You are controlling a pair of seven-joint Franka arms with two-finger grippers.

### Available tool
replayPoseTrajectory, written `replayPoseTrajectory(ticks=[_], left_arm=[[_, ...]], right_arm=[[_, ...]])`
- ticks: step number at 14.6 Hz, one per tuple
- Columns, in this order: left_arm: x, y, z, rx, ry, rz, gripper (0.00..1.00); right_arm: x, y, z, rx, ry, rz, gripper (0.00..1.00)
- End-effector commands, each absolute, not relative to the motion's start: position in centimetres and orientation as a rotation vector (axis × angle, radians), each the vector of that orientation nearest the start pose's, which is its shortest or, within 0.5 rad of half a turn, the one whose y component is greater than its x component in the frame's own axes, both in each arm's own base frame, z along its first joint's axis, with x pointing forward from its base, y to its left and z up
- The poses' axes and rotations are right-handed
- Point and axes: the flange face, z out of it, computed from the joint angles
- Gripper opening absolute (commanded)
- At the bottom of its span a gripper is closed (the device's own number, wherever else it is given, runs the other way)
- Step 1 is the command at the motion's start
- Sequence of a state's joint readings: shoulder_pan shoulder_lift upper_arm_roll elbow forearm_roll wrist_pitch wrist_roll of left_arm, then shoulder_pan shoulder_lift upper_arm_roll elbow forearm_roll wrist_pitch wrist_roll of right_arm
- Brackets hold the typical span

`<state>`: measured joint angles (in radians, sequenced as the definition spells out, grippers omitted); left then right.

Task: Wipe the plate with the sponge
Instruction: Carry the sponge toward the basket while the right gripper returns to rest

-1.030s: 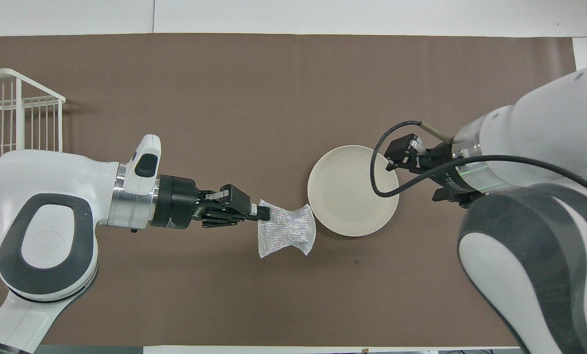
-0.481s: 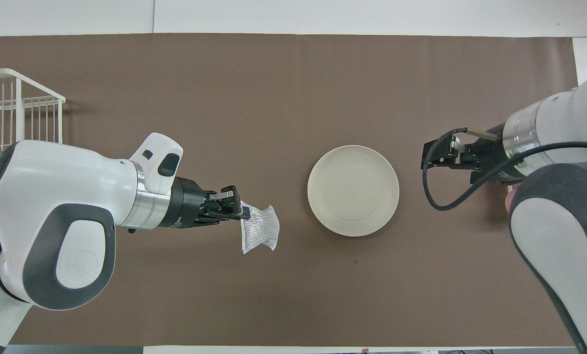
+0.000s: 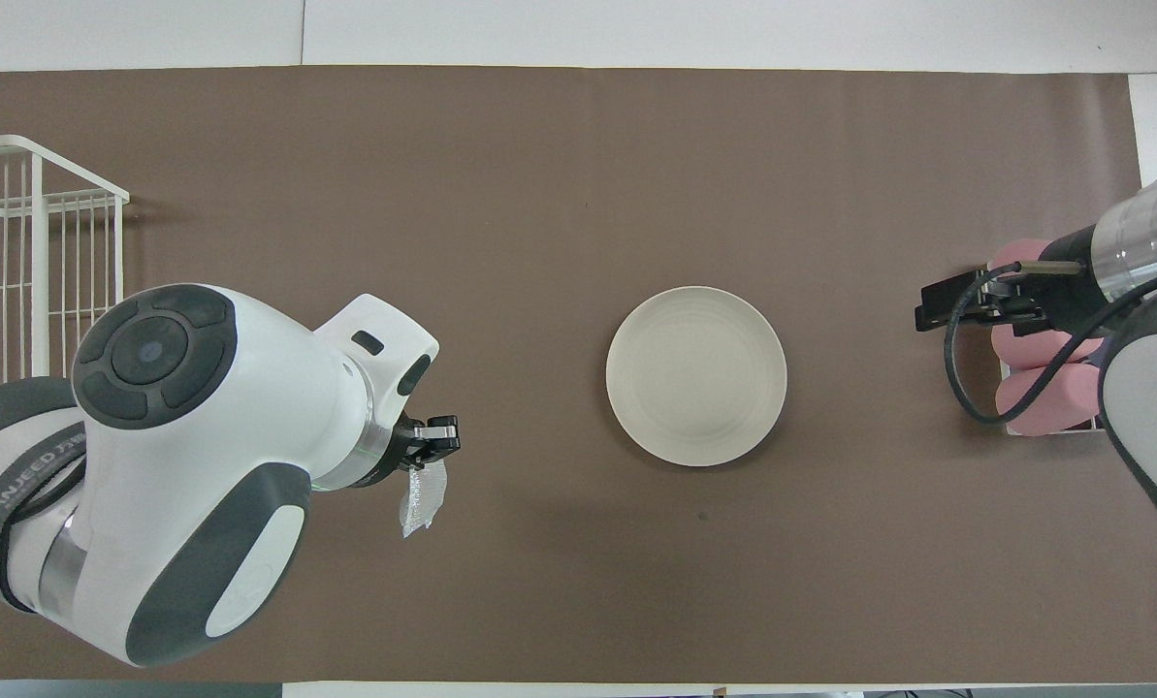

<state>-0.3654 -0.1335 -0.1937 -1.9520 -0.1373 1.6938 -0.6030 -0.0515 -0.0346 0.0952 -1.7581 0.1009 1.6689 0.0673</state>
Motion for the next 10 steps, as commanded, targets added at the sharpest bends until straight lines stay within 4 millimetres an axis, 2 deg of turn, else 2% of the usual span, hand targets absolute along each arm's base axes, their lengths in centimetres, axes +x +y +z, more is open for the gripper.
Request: replayPoseTrajectory(ticks=[1,2,3,5,8,10], left_arm=[[41.7,-28.8,51.6,-2.984,-0.067,0.268,0.00],[41.8,-28.9,51.2,-2.926,-0.063,0.267,0.00],[42.1,-28.9,50.6,-2.851,-0.067,0.278,0.00],[42.6,-29.4,49.5,-2.697,-0.072,0.281,0.00],[43.2,-28.7,48.2,-2.482,-0.039,0.256,0.00],[43.9,-27.6,47.3,-2.333,-0.032,0.214,0.00]], right_arm=[[56.2,3.1,56.9,-3.103,-0.024,0.180,1.00],[56.9,2.3,57.1,-3.102,-0.039,0.182,1.00],[56.9,1.0,57.1,-3.101,-0.001,0.188,1.00],[56.7,-0.2,57.0,-3.100,0.027,0.209,1.00],[56.2,-3.1,57.1,-3.108,0.079,0.238,1.00],[56.3,-4.2,57.4,-3.148,0.040,0.215,1.00]])
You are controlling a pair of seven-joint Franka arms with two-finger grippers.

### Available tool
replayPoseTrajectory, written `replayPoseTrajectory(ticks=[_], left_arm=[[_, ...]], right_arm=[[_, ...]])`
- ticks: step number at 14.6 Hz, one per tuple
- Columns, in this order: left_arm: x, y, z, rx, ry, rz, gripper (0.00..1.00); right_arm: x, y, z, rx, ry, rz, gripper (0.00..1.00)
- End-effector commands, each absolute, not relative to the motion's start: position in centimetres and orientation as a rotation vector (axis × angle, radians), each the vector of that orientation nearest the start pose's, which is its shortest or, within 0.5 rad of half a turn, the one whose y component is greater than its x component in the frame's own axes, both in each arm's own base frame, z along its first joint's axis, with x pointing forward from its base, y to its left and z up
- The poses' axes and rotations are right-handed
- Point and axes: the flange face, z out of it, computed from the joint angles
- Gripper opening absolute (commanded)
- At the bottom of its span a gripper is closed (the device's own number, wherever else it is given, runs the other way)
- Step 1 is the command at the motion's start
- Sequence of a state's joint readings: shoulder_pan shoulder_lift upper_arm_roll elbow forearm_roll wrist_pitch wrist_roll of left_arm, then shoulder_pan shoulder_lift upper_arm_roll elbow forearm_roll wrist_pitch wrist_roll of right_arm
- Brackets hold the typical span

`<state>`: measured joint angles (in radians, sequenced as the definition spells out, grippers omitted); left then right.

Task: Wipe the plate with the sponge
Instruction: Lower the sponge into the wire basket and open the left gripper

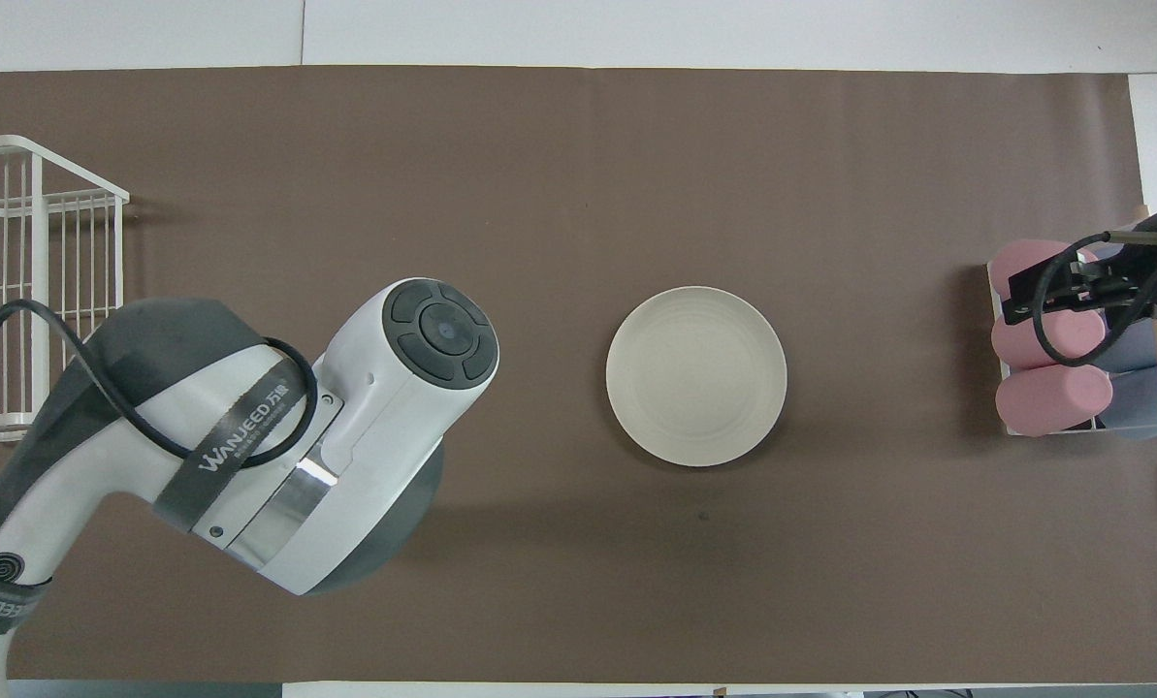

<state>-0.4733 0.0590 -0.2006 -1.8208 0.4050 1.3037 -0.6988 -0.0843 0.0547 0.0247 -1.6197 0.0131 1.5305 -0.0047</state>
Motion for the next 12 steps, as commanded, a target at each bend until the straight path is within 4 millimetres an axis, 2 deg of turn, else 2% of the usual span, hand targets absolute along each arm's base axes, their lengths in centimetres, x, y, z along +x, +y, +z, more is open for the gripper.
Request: replayPoseTrajectory(ticks=[1,5,6,7,9,12], left_arm=[[44.4,-27.1,46.6,-2.262,-0.035,0.217,0.00],[46.5,-25.2,42.7,-2.005,-0.029,0.214,0.00],[47.3,-24.8,41.1,-1.925,-0.016,0.204,0.00],[48.3,-24.0,40.6,-1.882,-0.017,0.185,0.00],[50.6,-20.9,40.0,-1.810,-0.020,0.166,0.00],[54.1,-17.7,40.5,-1.779,0.046,0.110,0.00]], right_arm=[[56.3,-4.3,57.6,-3.146,0.050,0.204,1.00],[56.4,-3.6,58.9,-3.156,0.023,0.113,1.00],[56.4,-3.8,58.9,-3.152,0.033,0.110,1.00],[56.4,-3.9,58.9,-3.144,0.038,0.107,1.00],[56.4,-3.8,58.9,-3.141,0.036,0.106,1.00],[56.7,-3.6,59.3,-3.123,0.042,0.066,1.00]])
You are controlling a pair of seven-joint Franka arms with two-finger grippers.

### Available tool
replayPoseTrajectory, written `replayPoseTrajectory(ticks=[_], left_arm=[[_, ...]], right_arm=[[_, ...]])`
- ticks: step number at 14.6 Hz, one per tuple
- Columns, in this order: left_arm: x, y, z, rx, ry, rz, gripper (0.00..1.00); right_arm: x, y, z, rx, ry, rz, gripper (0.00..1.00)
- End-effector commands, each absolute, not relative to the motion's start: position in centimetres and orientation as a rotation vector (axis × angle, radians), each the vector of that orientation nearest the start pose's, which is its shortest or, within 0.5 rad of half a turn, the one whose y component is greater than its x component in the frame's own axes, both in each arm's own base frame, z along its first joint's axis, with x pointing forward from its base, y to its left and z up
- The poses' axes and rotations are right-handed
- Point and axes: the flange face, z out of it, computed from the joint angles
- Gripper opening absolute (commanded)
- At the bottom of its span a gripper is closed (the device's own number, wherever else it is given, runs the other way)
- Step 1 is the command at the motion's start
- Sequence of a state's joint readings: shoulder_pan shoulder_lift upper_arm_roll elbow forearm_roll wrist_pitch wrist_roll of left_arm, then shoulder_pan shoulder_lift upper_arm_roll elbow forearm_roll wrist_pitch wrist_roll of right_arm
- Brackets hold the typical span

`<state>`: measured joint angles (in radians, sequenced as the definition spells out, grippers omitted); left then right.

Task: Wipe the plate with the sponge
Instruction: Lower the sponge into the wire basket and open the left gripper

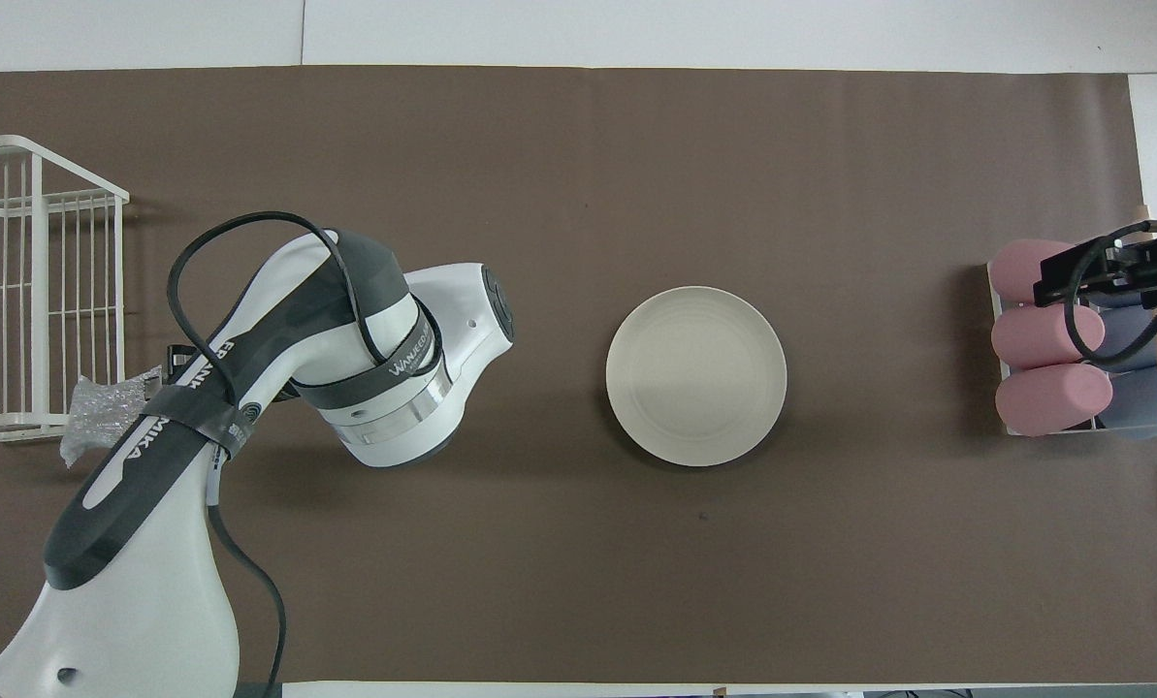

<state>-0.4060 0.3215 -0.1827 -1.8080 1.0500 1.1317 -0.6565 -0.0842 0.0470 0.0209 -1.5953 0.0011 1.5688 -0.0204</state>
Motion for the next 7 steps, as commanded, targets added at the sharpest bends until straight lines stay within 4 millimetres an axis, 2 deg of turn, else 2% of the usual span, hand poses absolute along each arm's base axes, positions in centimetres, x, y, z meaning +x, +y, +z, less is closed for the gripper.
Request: replayPoseTrajectory(ticks=[1,3,6,7], left_arm=[[55.5,-16.2,40.7,-1.779,0.055,0.093,0.00],[58.1,-13.5,40.5,-1.788,0.085,0.047,0.00],[60.9,-9.4,40.5,-1.797,0.142,-0.010,0.00],[61.8,-8.6,40.1,-1.809,0.152,-0.026,0.00]], right_arm=[[56.7,-3.7,59.5,-3.118,0.042,0.053,1.00],[56.6,-3.6,59.6,-3.118,0.042,0.053,1.00],[56.6,-3.4,59.8,-3.117,0.040,0.046,1.00],[56.6,-3.4,59.8,-3.117,0.040,0.044,1.00]])
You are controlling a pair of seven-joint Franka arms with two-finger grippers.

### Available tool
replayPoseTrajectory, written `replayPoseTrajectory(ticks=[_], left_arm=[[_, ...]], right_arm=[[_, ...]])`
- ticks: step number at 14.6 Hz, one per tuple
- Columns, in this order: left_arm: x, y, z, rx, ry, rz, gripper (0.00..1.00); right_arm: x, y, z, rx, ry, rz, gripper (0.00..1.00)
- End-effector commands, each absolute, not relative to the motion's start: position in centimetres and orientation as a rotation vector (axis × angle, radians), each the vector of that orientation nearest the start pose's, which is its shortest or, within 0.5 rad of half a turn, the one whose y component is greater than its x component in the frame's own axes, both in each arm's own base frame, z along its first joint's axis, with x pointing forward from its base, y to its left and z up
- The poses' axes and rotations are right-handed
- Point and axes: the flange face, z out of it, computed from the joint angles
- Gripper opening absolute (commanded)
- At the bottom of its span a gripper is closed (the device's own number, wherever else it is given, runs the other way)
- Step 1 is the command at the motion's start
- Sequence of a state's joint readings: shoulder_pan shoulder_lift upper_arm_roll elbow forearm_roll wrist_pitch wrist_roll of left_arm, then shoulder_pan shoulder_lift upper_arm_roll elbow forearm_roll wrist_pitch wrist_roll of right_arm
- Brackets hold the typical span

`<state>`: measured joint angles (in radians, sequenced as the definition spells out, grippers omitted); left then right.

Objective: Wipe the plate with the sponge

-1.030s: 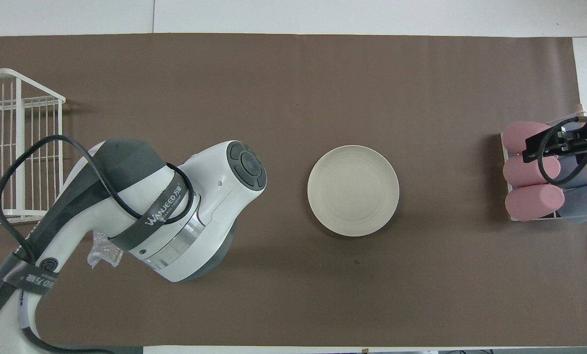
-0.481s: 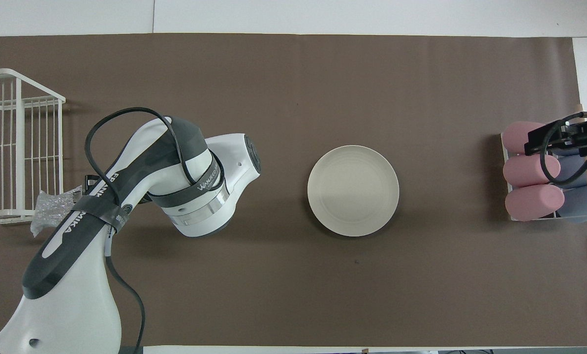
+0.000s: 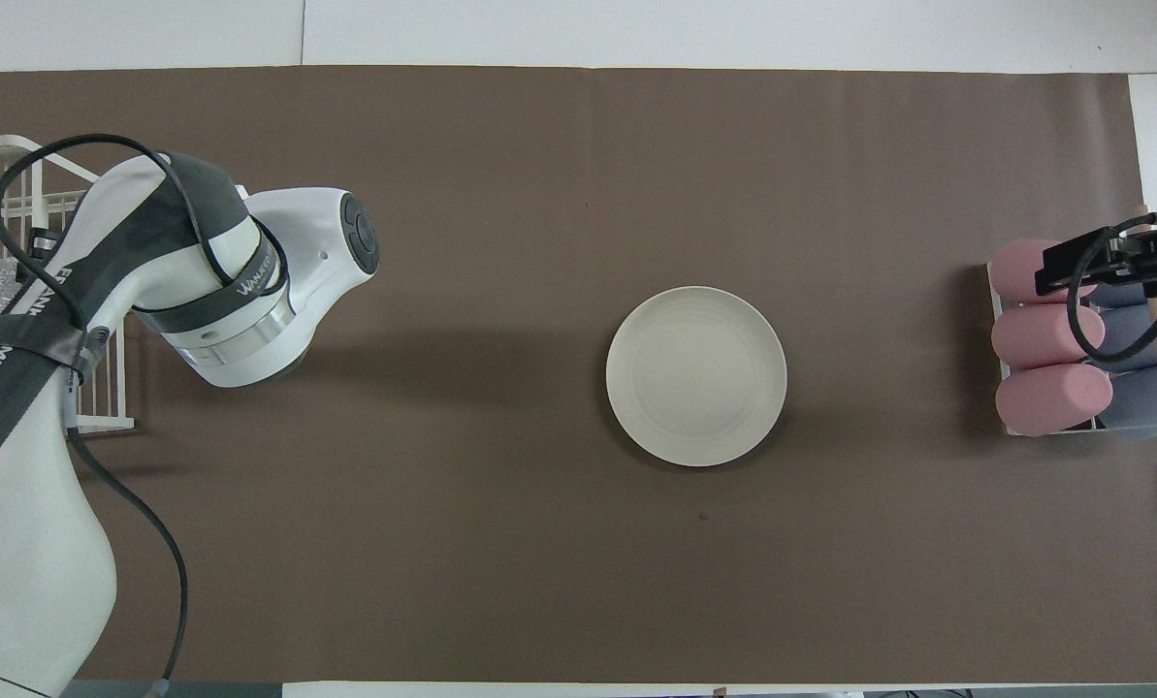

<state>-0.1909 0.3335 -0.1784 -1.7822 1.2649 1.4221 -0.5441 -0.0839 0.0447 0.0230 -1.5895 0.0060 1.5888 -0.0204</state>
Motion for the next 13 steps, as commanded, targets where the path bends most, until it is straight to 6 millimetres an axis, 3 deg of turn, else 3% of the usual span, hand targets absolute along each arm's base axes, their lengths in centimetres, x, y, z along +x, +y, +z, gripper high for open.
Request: replayPoseTrajectory(ticks=[1,5,13], left_arm=[[62.7,-7.7,40.0,-1.830,0.151,-0.046,0.00],[63.9,-5.4,39.1,-1.892,0.147,-0.071,0.00],[64.0,-5.2,37.8,-1.993,0.036,-0.127,0.00]], right_arm=[[56.6,-3.5,59.8,-3.117,0.044,0.041,1.00],[56.4,-2.8,60.2,-3.118,0.032,0.032,1.00],[56.4,-2.7,60.2,-3.116,0.032,0.034,1.00]])
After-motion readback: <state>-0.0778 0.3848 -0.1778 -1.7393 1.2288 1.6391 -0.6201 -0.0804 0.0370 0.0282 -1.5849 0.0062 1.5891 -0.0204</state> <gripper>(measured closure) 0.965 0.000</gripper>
